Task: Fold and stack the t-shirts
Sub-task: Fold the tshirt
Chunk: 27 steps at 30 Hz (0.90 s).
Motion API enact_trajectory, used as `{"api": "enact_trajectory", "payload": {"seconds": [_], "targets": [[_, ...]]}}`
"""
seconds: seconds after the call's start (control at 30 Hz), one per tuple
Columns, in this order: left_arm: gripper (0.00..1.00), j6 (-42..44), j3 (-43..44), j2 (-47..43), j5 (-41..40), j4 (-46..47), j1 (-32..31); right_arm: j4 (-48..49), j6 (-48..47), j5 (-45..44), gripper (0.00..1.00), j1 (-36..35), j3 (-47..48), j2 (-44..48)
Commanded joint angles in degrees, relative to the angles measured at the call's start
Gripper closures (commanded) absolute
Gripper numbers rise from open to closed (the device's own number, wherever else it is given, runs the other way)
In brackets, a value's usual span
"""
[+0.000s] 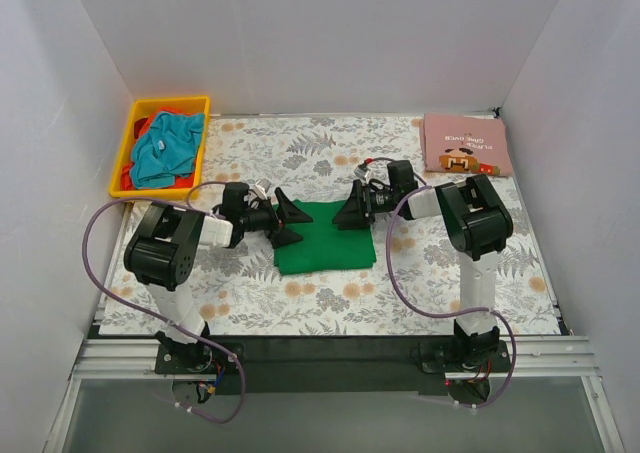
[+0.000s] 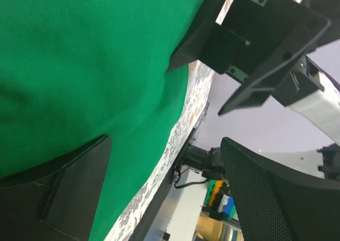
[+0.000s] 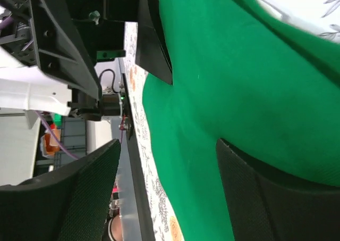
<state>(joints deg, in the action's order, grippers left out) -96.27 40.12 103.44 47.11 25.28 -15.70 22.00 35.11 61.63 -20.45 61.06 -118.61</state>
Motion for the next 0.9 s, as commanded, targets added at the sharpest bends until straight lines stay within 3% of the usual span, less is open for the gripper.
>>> {"api": "enact_trajectory", "payload": {"seconds": [0.0,0.13,0.33,0.5,0.67,0.87], "targets": [[0.16,2.13,-0.3,0.27,-1.5,0.57,2.51,-0.82,-3.56,-0.1,0.2,2.51,1.35,-2.06],[0.17,9.32,-0.39,-3.23,-0.36,-9.16,4.8,-3.45,-5.76,-0.98,0.24,3.92,-0.5,1.6],[0.17,10.05,3.73,-9.75,2.9,-9.2,4.89,-3.37,-1.02,1.48,0.26,3.92,7.39,6.73],[0.21,6.02,11.29,-2.55,1.67,-5.16,4.89,-3.28,1.27,0.78,0.35,4.01,17.59,-0.38],[0.23,1.44,12.62,4.66,0.44,0.65,4.81,-1.88,1.97,0.43,0.43,3.84,20.15,-8.65],[0.23,2.84,13.32,10.99,-1.58,2.94,6.03,0.41,0.66,-0.36,0.48,4.62,20.24,-13.05]]}}
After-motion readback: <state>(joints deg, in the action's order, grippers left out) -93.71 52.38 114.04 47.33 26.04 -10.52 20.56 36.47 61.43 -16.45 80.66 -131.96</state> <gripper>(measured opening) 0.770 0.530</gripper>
